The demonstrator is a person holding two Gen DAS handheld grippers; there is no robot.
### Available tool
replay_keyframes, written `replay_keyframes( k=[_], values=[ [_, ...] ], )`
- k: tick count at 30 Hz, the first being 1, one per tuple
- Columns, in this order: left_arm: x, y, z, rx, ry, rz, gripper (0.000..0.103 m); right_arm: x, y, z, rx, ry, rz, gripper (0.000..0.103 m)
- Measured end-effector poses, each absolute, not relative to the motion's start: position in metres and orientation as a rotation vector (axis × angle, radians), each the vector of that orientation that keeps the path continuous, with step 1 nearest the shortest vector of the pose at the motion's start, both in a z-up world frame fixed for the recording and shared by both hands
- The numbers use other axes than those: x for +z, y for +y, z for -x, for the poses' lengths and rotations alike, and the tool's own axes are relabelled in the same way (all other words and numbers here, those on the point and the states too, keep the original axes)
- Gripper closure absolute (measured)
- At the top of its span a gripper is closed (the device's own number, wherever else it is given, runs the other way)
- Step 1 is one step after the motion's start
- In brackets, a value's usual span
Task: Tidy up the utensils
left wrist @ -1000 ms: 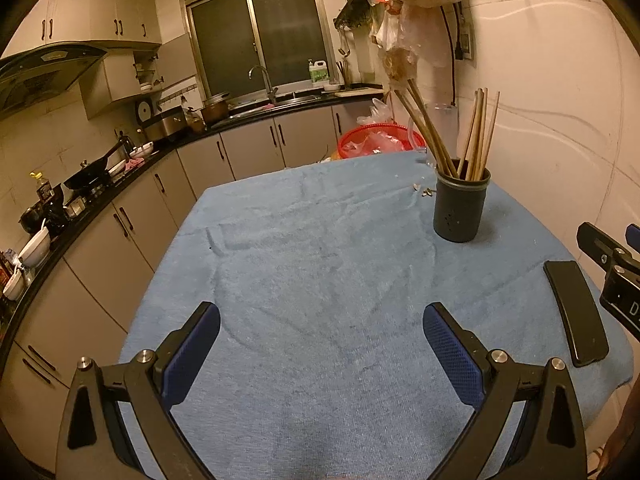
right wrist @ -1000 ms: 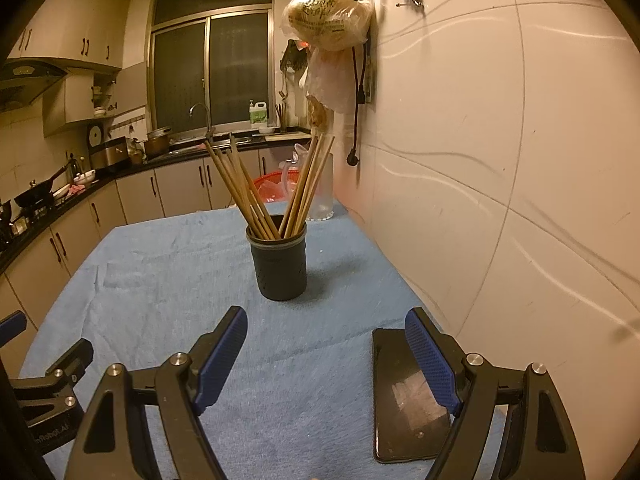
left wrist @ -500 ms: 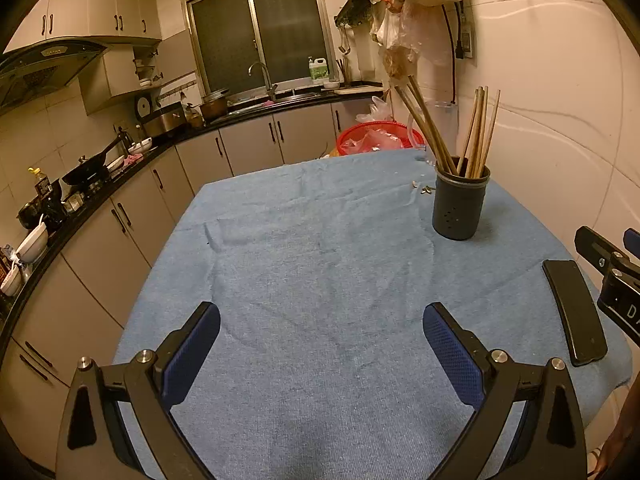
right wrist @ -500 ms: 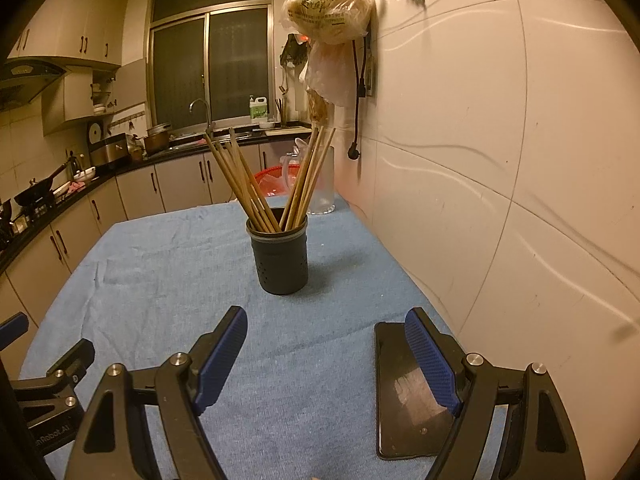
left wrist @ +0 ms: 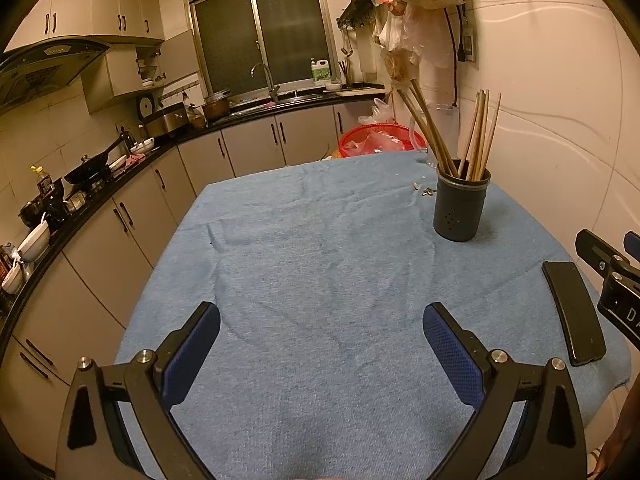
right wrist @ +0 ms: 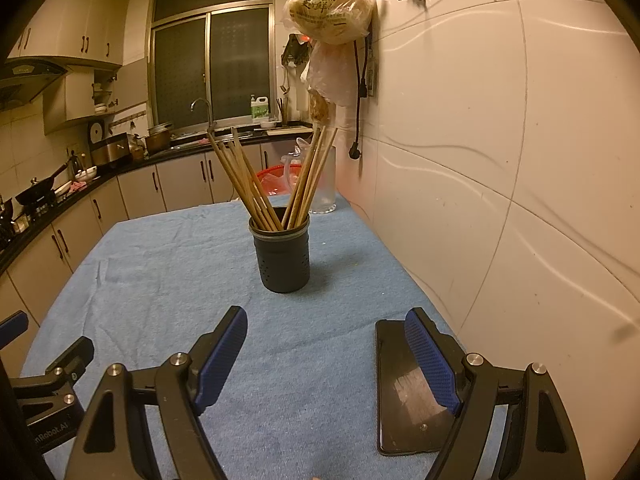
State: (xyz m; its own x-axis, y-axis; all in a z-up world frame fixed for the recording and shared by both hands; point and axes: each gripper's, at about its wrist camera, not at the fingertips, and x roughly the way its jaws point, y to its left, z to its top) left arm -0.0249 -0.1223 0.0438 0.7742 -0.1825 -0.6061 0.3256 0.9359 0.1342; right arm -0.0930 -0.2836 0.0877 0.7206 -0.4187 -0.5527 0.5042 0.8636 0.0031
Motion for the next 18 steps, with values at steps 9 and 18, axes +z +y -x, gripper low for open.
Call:
replay_keyframes(
  k=[9, 18],
  values=[
    [0.0474, -0.1206, 0.0298, -0.29, 0.618, -0.25, 0.002, 0.0896, -0.2818, 0.0961, -0.513, 0.566, -0.155, 0.02],
    [0.0523, -0.1164, 0.0349, -0.295, 0.606, -0.241, 0.002, 0.0949, -0.2785, 0.1017, -0.514, 0.551, -0.151, 0.02]
  ],
)
